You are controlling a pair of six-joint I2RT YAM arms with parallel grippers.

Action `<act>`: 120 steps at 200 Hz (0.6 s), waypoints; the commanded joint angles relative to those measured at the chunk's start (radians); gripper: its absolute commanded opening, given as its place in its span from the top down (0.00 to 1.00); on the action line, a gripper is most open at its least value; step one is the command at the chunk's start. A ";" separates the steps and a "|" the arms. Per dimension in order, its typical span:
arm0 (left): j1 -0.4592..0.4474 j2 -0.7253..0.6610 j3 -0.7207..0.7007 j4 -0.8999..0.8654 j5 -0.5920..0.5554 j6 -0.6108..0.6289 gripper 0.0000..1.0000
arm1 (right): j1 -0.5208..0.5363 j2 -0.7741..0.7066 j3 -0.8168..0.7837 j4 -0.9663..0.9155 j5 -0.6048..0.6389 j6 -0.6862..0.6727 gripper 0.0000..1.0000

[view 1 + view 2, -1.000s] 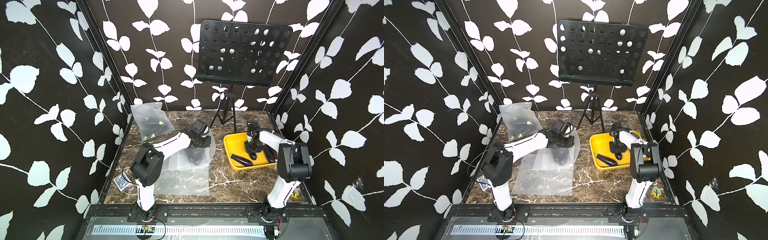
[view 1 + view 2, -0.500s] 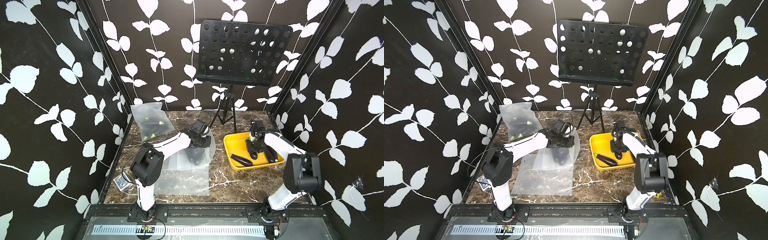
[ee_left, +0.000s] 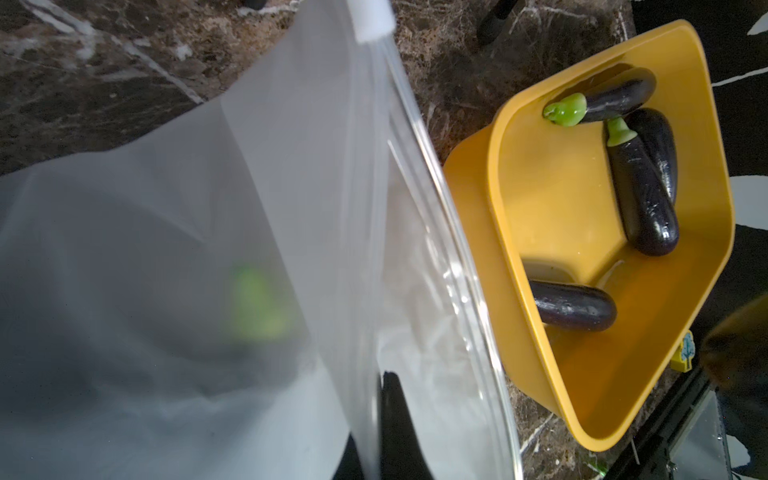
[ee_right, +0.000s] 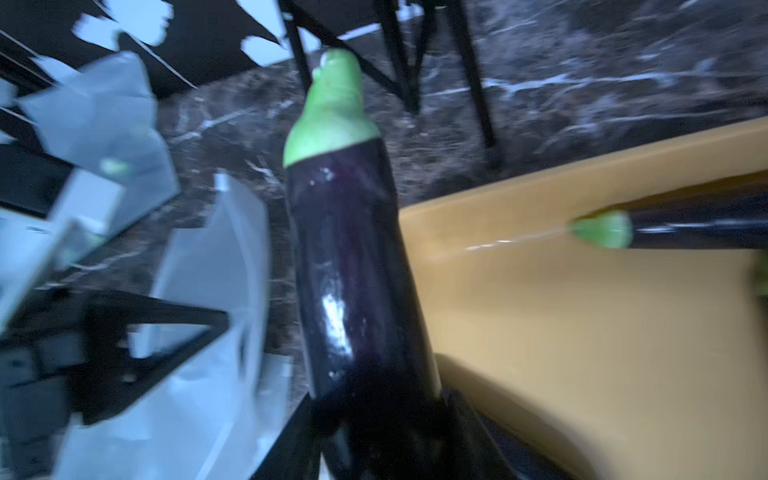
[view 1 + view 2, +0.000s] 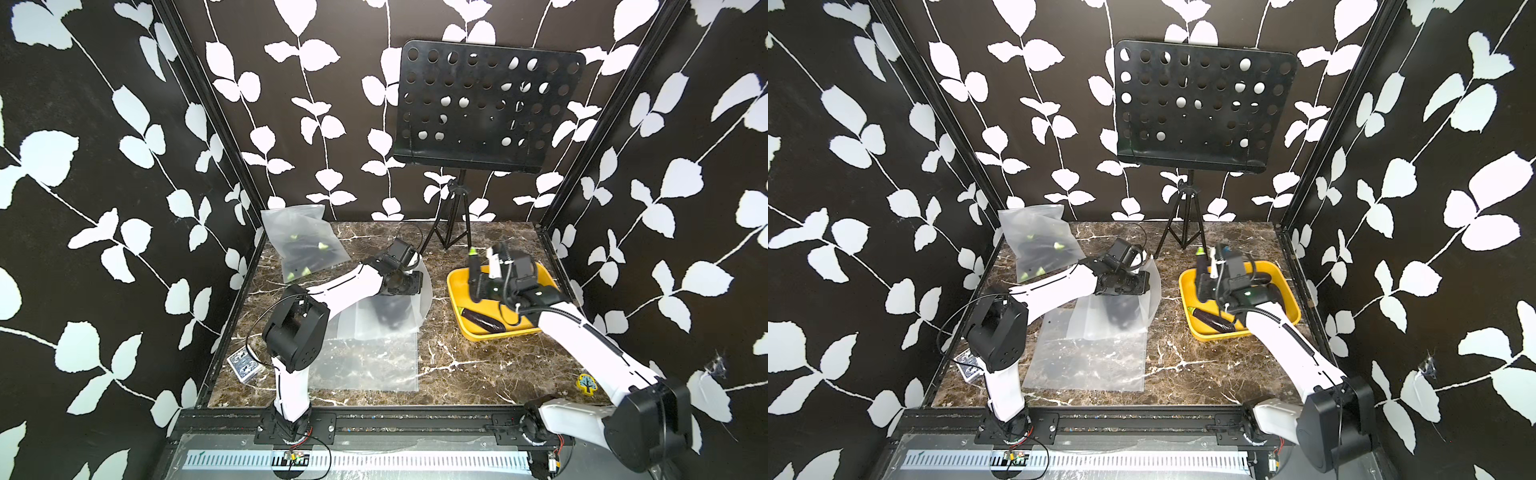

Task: Place the eggplant in a zip-top bag and seal the zipper
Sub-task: Pick up the eggplant from the basket, then place the eggplant in the zipper food storage bag.

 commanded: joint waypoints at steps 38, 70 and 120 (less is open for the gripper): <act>0.003 -0.041 -0.014 0.006 0.011 -0.032 1.00 | 0.162 0.198 0.012 0.545 0.002 0.272 0.81; 0.033 -0.057 -0.023 0.016 0.011 -0.049 1.00 | 0.215 0.235 0.004 0.584 0.062 0.297 0.80; 0.057 -0.104 -0.027 0.007 0.005 -0.050 1.00 | 0.255 0.248 -0.102 0.605 0.042 0.328 0.79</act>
